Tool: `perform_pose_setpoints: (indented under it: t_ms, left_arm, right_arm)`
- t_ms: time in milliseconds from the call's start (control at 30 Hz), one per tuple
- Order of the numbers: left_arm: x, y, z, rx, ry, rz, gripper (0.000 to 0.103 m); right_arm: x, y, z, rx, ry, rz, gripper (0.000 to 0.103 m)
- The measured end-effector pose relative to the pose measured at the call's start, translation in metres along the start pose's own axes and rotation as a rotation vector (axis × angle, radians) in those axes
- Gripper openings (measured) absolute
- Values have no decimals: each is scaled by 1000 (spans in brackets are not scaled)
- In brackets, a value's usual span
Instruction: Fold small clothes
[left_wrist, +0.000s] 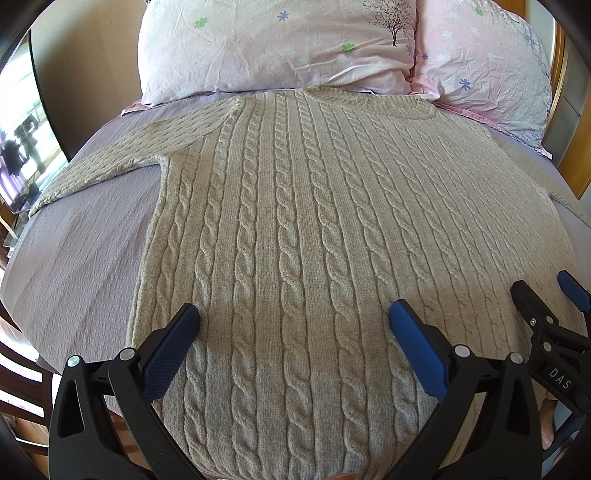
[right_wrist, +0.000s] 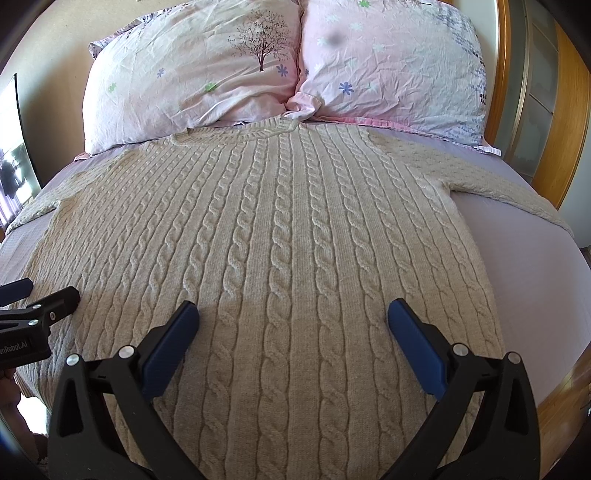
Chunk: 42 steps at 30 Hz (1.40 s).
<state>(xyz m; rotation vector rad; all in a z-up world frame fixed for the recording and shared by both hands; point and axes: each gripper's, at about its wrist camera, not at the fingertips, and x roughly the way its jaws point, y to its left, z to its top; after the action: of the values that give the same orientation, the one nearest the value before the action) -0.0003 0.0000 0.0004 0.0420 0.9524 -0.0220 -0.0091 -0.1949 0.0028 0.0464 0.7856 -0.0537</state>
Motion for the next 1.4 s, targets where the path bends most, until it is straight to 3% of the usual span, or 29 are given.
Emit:
perform_pose_setpoints:
  t_ms: [600,733,800,900,1000,1100,1133,1200,1267,1400]
  left_arm:
    - [-2,-2,2,8,5,-4,102]
    - [-2,0,0,17,-18,-14,102]
    - [-5,0,0,20,-30,-12,102]
    - [-6,0,1,23,-46,-19,102]
    - [-13,14,16,-25,-124,-139,102]
    - [-25,41,33,-108,-265,-289,102]
    - [-27,51,39,-135,-305,-336,102]
    - [-24,70,52,-184,-332,-375,102]
    - [-16,89,65,-212,-320,-349,102]
    - [-7,129,70,-299,-346,-349,102]
  right_arm:
    - [-1,2,2,-12,7,6,101]
    - [-3,-12,7,-60,18,124,101]
    - [-12,-44,19,2,-4,179,101]
    - [-29,-130,47,223,-122,88,101]
    - [-24,-239,67,543,-157,27,100]
    - [0,-331,73,810,-100,-36,71]
    - [7,-354,72,873,-86,-74,67]
    - [19,-390,68,978,-74,-123,64]
    - [33,-415,62,1062,-50,-110,62]
    - [53,-434,56,1152,-43,-113,51]
